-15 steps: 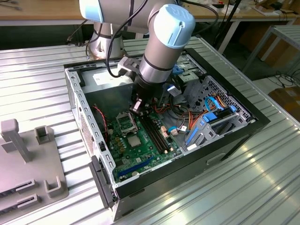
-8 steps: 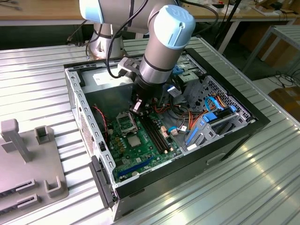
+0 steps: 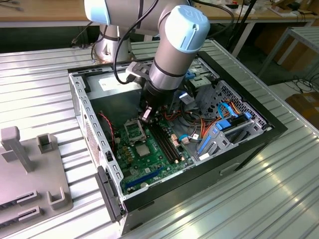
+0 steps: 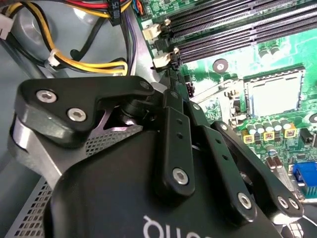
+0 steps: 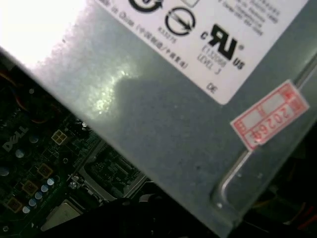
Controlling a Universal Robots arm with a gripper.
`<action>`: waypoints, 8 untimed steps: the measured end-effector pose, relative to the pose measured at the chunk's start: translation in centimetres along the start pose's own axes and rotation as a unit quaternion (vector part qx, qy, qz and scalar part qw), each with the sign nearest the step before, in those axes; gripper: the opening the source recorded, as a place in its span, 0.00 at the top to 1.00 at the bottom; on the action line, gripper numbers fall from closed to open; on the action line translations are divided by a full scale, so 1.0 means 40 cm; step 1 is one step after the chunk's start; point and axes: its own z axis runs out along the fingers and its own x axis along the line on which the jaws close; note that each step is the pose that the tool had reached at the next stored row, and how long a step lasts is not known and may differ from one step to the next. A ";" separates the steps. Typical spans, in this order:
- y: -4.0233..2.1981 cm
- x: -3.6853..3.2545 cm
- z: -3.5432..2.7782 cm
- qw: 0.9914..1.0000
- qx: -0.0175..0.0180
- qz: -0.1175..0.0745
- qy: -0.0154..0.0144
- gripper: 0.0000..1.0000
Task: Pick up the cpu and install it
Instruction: 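Close the cpu cover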
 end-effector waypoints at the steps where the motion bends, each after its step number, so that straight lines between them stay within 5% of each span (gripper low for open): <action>1: 0.000 0.000 -0.002 1.000 0.000 0.000 0.000 0.89; 8: 0.000 0.002 -0.015 1.000 0.000 0.000 0.000 0.89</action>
